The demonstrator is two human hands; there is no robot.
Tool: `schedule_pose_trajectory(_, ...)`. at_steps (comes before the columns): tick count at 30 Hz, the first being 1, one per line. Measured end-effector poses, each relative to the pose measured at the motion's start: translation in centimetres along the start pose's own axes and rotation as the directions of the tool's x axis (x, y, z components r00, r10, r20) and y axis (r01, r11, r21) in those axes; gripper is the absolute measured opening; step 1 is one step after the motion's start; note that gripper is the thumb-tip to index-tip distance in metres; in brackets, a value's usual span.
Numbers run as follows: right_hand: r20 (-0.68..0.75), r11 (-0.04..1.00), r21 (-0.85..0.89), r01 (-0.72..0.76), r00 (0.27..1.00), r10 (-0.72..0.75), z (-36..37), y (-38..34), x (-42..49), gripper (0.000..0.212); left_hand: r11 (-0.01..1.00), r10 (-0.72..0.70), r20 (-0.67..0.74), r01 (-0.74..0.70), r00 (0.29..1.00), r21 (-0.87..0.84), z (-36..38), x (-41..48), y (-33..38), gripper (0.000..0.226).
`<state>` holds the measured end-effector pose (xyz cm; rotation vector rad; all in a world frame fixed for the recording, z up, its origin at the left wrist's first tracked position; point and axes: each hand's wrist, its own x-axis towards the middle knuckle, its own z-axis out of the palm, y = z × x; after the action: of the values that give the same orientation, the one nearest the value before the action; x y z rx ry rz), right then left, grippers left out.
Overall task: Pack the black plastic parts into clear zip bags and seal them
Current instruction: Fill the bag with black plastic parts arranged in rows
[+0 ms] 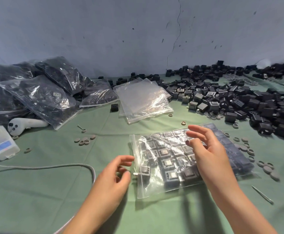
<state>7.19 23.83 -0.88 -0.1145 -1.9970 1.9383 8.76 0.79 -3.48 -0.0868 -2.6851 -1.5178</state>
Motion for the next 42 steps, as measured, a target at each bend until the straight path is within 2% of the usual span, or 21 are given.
schedule_pose_trajectory(2,-0.023,0.999,0.021,-0.025,0.999,0.026,-0.1,0.0,0.2,0.028,0.974,-0.121,-0.067,0.106,0.99,-0.202,0.0,0.2,0.3,0.03)
schedule_pose_trajectory(4,-0.045,0.998,0.039,-0.049,0.998,0.051,-0.1,0.1,0.4,0.028,0.908,-0.217,-0.033,0.189,0.976,-0.374,0.2,0.3,1.0,0.021)
schedule_pose_trajectory(6,-0.061,0.997,0.042,-0.061,0.996,0.064,-0.2,0.3,0.4,0.028,0.84,-0.254,0.036,0.239,0.967,-0.486,0.7,0.3,1.7,0.016)
schedule_pose_trajectory(14,-0.072,0.995,0.036,-0.097,0.993,0.099,-0.2,0.2,0.6,0.028,0.68,-0.324,0.213,0.384,0.922,-0.625,2.3,0.7,3.9,0.024)
schedule_pose_trajectory(16,-0.068,0.993,0.041,-0.112,0.991,0.114,-0.2,0.1,0.7,0.028,0.646,-0.355,0.215,0.406,0.91,-0.646,2.3,0.8,3.8,0.023)
schedule_pose_trajectory(18,-0.072,0.991,0.038,-0.128,0.989,0.13,-0.3,-0.1,0.7,0.027,0.664,-0.38,0.159,0.388,0.911,-0.639,2.1,1.1,3.5,0.02)
schedule_pose_trajectory(21,-0.079,0.983,0.078,-0.165,0.982,0.171,-0.4,-0.3,0.9,0.026,0.817,-0.377,-0.102,0.279,0.92,-0.504,1.6,1.7,2.6,0.018)
schedule_pose_trajectory(23,-0.079,0.962,0.165,-0.218,0.969,0.233,-0.5,-0.4,1.2,0.025,0.905,-0.314,-0.279,0.196,0.908,-0.378,1.4,1.9,2.2,0.018)
schedule_pose_trajectory(25,-0.079,0.914,0.287,-0.285,0.944,0.319,-0.7,-0.5,1.8,0.022,0.957,-0.203,-0.38,0.102,0.903,-0.27,1.3,2.0,2.5,0.018)
schedule_pose_trajectory(27,-0.072,0.846,0.415,-0.334,0.915,0.396,-1.4,-0.6,2.2,0.021,0.988,-0.062,-0.406,-0.003,0.912,-0.157,1.8,2.1,3.8,0.018)
schedule_pose_trajectory(30,-0.051,0.713,0.614,-0.339,0.884,0.465,-2.9,-0.8,2.7,0.023,0.984,0.152,-0.299,-0.172,0.942,-0.041,3.7,3.7,7.1,0.018)
schedule_pose_trajectory(34,-0.082,0.533,0.81,-0.245,0.852,0.517,-5.4,-0.8,4.3,0.024,0.925,0.35,0.008,-0.347,0.937,0.157,9.1,10.0,11.8,0.032)
schedule_pose_trajectory(37,-0.091,0.421,0.887,-0.187,0.826,0.557,-7.2,-0.3,5.1,0.026,0.881,0.325,0.183,-0.367,0.928,0.299,14.4,16.3,14.3,0.048)
schedule_pose_trajectory(42,-0.087,0.324,0.935,-0.142,0.796,0.599,-9.1,0.3,5.7,0.024,0.848,0.1,0.334,-0.256,0.937,0.464,21.2,24.4,15.9,0.078)
